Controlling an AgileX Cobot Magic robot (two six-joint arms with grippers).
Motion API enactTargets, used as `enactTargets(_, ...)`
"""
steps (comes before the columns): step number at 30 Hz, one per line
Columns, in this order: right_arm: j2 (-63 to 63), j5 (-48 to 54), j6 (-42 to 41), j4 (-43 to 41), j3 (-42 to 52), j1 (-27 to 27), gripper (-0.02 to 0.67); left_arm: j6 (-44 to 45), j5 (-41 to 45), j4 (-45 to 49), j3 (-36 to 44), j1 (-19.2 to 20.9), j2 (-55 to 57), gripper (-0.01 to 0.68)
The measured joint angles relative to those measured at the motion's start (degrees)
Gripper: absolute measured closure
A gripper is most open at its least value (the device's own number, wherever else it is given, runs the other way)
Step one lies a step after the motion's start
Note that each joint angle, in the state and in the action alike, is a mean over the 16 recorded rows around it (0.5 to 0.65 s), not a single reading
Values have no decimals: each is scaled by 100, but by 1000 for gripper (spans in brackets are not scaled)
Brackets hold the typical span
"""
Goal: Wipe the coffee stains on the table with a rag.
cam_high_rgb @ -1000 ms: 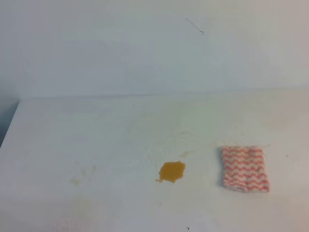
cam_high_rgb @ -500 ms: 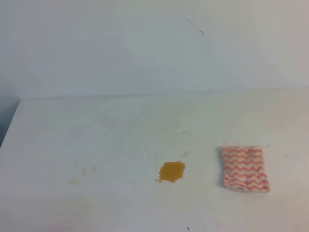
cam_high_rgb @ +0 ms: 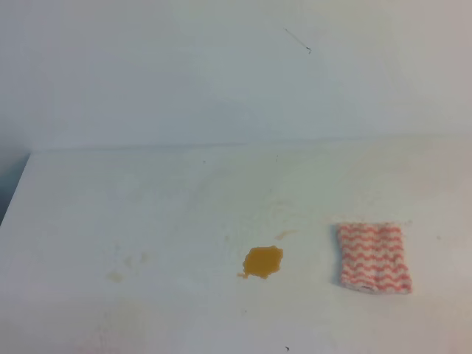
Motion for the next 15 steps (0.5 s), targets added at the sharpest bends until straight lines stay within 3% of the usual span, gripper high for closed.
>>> enactTargets(15,0,-15,0,-15,0,0,652,0,12,0,0,-1,29,674)
